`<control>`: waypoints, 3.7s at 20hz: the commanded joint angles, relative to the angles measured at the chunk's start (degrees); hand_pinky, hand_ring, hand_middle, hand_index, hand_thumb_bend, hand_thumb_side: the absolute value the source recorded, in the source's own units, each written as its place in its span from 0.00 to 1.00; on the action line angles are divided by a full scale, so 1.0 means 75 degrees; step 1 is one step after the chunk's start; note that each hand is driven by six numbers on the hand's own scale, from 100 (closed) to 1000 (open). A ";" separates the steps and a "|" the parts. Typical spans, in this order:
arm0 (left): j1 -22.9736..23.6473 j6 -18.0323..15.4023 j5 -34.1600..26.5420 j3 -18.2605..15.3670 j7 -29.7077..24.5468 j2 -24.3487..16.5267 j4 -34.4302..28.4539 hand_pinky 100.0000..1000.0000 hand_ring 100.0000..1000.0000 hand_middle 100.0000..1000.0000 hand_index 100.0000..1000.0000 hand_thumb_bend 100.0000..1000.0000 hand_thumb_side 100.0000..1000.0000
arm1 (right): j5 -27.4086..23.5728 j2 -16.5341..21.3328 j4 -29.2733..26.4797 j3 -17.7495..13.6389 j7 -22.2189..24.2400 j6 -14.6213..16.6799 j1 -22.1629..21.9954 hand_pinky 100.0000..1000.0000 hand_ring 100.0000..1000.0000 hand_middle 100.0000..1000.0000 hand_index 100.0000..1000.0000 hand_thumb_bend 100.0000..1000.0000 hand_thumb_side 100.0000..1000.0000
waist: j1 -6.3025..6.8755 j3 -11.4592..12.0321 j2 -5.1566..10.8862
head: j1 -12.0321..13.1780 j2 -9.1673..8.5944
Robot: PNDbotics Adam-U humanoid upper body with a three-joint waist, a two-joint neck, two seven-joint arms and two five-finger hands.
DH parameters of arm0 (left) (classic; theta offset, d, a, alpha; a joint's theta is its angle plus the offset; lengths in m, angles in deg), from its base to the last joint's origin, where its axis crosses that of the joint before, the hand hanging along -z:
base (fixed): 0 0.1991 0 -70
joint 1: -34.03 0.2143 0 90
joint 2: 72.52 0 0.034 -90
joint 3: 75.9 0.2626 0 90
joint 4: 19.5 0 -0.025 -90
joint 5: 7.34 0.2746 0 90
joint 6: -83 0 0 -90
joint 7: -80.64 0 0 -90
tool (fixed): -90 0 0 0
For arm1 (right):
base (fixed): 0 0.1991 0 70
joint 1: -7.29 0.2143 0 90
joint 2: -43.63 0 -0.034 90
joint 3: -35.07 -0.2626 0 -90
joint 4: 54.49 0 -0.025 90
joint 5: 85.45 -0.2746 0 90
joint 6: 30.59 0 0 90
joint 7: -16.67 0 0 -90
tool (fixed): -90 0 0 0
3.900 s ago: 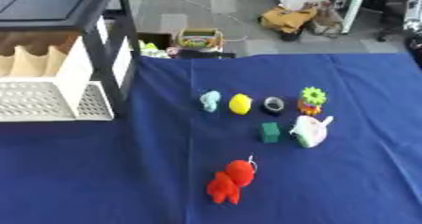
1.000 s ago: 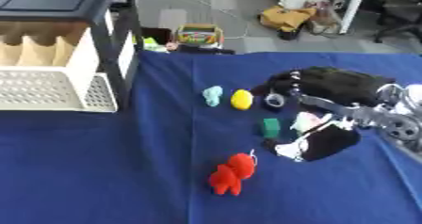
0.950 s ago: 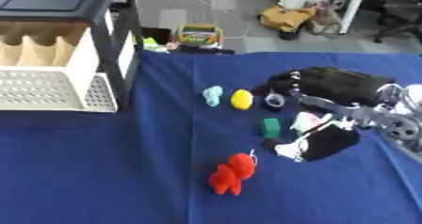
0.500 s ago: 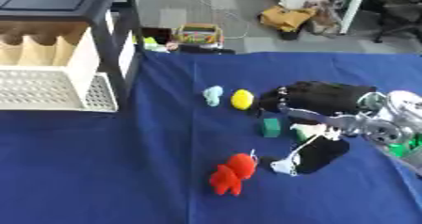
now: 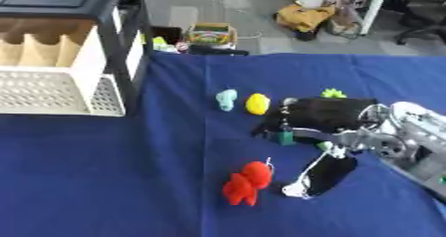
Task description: Pick up objects from table and place into drawer.
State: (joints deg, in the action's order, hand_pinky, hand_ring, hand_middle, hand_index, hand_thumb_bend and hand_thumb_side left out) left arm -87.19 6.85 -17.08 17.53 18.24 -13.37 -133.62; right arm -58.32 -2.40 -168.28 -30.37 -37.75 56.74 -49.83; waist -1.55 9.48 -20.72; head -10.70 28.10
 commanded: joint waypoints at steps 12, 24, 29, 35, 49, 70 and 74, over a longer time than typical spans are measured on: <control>-0.0093 0.0036 -0.0102 -0.0020 -0.0001 -0.0127 -0.0063 0.00 0.00 0.00 0.81 0.12 0.72 | 0.0366 0.0094 -0.0047 0.0245 0.0256 -0.0147 0.0469 0.68 0.75 0.73 0.88 0.24 0.41 | -0.0081 0.0058 -0.0009 | -0.0023 -0.0090; -0.0109 -0.0001 -0.0129 -0.0020 -0.0011 -0.0116 -0.0063 0.00 0.00 0.00 0.81 0.07 0.73 | 0.0378 0.0087 0.0199 0.0421 0.0228 0.0042 0.0820 0.68 0.75 0.71 0.86 0.21 0.39 | -0.0212 0.0162 -0.0121 | 0.0074 0.0004; -0.0105 -0.0008 -0.0135 -0.0019 -0.0018 -0.0107 -0.0063 0.00 0.00 0.00 0.81 0.04 0.74 | 0.0401 0.0073 0.0246 0.0456 0.0321 0.0153 0.0822 0.68 0.76 0.71 0.87 0.22 0.35 | -0.0213 0.0156 -0.0140 | 0.0087 -0.0015; -0.0109 0.0023 -0.0207 -0.0035 -0.0009 -0.0067 -0.0063 0.00 0.00 0.00 0.81 0.03 0.74 | 0.0533 0.0058 0.0243 0.0665 0.0783 0.0506 0.0799 0.68 0.76 0.71 0.85 0.21 0.30 | -0.0240 0.0163 -0.0196 | 0.0045 -0.0059; -0.0081 -0.0005 -0.0255 -0.0039 -0.0006 0.0001 -0.0063 0.00 0.00 0.00 0.80 0.00 0.76 | 0.0610 -0.0299 0.0686 0.0973 0.0592 0.0520 0.1002 0.66 0.74 0.68 0.83 0.22 0.32 | -0.0240 0.0240 -0.0236 | -0.0044 -0.0135; -0.0108 -0.0104 -0.0318 -0.0056 0.0003 0.0048 -0.0063 0.00 0.00 0.00 0.80 0.00 0.78 | 0.0913 -0.0529 0.1444 0.1096 0.0514 0.0555 0.0964 0.64 0.73 0.65 0.79 0.23 0.26 | -0.0226 0.0321 -0.0372 | -0.0137 -0.0207; -0.0084 -0.0104 -0.0314 -0.0061 0.0004 0.0050 -0.0063 0.00 0.00 0.00 0.80 0.00 0.78 | 0.0906 -0.0573 0.1496 0.1087 0.0224 0.0455 0.0972 0.62 0.71 0.60 0.73 0.18 0.29 | -0.0213 0.0311 -0.0380 | -0.0139 -0.0197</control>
State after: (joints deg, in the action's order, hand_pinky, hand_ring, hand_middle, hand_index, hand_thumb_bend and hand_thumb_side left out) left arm -87.27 6.34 -19.18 17.85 18.22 -11.87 -133.62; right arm -51.78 -7.63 -157.43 -21.74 -35.44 60.33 -42.94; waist -3.59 11.79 -24.59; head -11.65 27.12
